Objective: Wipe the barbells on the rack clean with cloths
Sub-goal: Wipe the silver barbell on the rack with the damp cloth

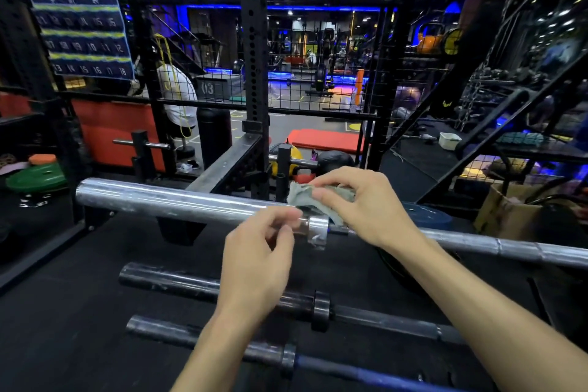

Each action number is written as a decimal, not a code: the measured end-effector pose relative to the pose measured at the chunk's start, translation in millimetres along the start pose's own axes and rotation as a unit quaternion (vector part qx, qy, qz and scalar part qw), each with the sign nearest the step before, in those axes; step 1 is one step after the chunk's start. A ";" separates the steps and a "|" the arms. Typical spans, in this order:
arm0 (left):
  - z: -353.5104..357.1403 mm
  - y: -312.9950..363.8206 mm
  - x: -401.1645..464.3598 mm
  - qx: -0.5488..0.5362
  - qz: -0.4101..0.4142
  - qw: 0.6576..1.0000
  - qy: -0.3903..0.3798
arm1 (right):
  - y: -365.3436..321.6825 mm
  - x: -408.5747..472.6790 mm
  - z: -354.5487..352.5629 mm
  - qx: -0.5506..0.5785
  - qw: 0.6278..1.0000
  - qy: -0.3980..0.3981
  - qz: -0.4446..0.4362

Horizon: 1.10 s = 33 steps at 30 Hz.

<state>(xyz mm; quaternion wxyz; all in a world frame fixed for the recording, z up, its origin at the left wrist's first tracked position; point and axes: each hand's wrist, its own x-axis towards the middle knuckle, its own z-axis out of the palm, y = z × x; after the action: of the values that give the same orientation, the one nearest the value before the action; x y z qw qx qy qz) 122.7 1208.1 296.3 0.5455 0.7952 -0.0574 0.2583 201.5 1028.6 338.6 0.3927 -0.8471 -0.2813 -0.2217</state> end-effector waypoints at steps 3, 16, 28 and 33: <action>-1.9 14.8 20.4 0.100 0.121 0.988 0.010 | -2.6 -1.3 3.7 -0.005 1.000 -0.009 -0.025; -7.5 7.1 65.3 0.323 0.152 0.932 -0.063 | 20.0 1.2 -20.1 0.054 0.983 -0.135 0.115; 1.9 6.9 35.7 0.278 0.241 0.927 -0.076 | 31.6 0.8 -15.3 0.000 0.986 -0.137 0.096; 4.7 11.0 42.5 0.284 0.258 0.921 -0.073 | 28.3 -2.2 -14.7 0.001 0.987 -0.134 0.091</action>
<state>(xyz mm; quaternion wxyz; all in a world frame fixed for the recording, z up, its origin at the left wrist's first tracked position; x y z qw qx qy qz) 156.7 1207.6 324.4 0.2055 0.8910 -0.2248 0.3368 216.0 1001.2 330.7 0.3712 -0.8907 -0.2529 -0.0695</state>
